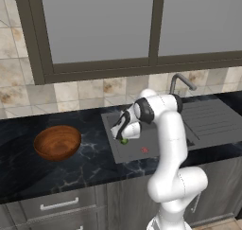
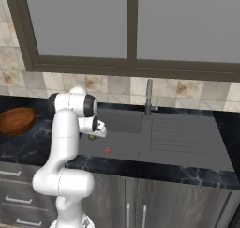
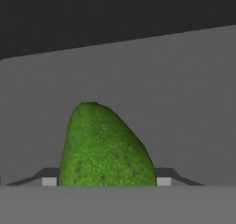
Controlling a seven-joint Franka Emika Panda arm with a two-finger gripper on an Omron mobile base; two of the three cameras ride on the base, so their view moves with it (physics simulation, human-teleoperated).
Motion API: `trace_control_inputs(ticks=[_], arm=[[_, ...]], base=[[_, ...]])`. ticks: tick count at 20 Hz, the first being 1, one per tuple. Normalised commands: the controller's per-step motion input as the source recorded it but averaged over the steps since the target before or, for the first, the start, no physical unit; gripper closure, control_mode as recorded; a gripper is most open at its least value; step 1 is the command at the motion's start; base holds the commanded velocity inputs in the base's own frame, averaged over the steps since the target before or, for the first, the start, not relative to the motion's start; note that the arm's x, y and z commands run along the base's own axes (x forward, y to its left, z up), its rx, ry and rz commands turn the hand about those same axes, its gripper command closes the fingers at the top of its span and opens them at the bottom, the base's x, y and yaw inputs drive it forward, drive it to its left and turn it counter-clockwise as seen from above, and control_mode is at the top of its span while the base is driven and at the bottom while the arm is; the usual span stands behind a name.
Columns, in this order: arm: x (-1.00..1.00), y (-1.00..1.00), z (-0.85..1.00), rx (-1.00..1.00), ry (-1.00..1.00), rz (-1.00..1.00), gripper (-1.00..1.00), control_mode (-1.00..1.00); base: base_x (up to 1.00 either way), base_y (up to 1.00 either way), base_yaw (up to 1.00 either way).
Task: Pick the corns from the cabinet and place them in one bowl. Pick the avocado from the sink and place it in the other bowl.
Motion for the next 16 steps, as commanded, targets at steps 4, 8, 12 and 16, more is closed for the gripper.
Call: trace_control_inputs(ticks=[4, 8, 12, 16], arm=[[-0.31, -0.01, 0.56, -0.07, -0.03, 0.0, 1.0, -1.0], [-0.27, 0.04, 0.82, -0.03, -0.07, 0.0, 1.0, -1.0], [-0.32, -0.13, 0.75, 0.12, -0.04, -0.04, 1.0, -1.0], [-0.33, -0.07, 1.0, 0.12, -0.01, -0.02, 1.0, -1.0]], base=[[0.0, 0.0, 0.0], [0.0, 0.0, 0.0], [0.0, 0.0, 0.0], [0.0, 0.0, 0.0]])
